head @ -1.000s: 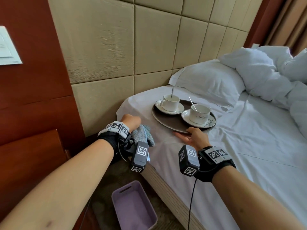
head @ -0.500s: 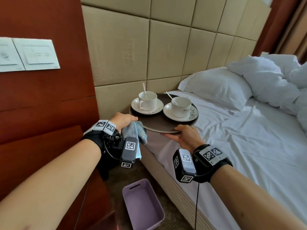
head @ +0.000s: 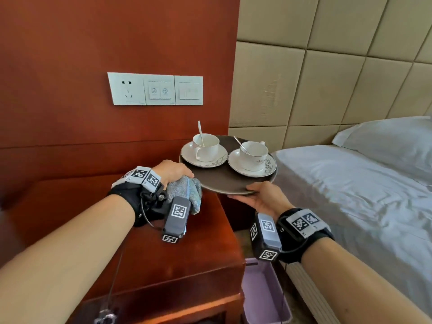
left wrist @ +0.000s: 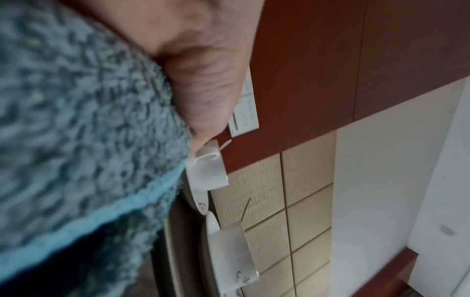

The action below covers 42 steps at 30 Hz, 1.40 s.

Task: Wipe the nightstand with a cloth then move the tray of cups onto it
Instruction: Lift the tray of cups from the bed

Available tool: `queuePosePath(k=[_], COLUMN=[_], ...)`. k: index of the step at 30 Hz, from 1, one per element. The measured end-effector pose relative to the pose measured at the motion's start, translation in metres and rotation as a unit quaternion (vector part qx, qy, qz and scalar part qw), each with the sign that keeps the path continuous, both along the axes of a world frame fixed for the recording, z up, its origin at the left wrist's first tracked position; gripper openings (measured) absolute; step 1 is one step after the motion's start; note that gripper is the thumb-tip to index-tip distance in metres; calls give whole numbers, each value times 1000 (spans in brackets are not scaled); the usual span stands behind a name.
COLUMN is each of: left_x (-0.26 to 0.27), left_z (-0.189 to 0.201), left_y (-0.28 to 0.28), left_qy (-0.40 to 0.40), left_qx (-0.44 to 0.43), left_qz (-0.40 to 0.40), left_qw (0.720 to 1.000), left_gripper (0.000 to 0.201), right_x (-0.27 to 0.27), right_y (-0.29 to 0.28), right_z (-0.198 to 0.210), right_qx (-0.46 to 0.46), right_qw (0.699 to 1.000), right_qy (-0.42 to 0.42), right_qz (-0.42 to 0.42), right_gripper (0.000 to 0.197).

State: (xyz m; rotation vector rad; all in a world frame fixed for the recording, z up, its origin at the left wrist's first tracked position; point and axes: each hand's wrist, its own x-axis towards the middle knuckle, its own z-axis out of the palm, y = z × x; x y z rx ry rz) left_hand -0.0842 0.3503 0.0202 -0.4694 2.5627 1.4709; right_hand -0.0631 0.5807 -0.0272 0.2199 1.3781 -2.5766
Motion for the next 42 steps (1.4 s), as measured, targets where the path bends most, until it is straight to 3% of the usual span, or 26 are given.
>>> queuePosePath(k=[5, 13, 21, 34, 39, 42], left_x=[32, 87, 114, 112, 111, 109], left_z=[-7, -21, -44, -74, -75, -74], left_y=[-71, -182, -273, -334, -345, -351], left_qy=[-27, -41, -55, -48, -63, -62], left_qx=[-21, -65, -50, -8, -15, -32], left_qz=[61, 169, 229, 205, 182, 186], left_qw=[998, 983, 971, 978, 981, 980], left_gripper=[24, 53, 50, 48, 47, 48], right_x=[-2, 4, 16, 10, 5, 3], right_y=[-69, -189, -280, -335, -342, -341], right_z=[-10, -23, -31, -42, -34, -26], right_qx=[-8, -9, -13, 23, 124, 232], right_qw=[993, 969, 950, 945, 929, 896], right_qy=[-36, -71, -91, -123, -127, -114], right_qz=[111, 236, 298, 302, 326, 362], right_gripper=[33, 27, 20, 24, 26, 26])
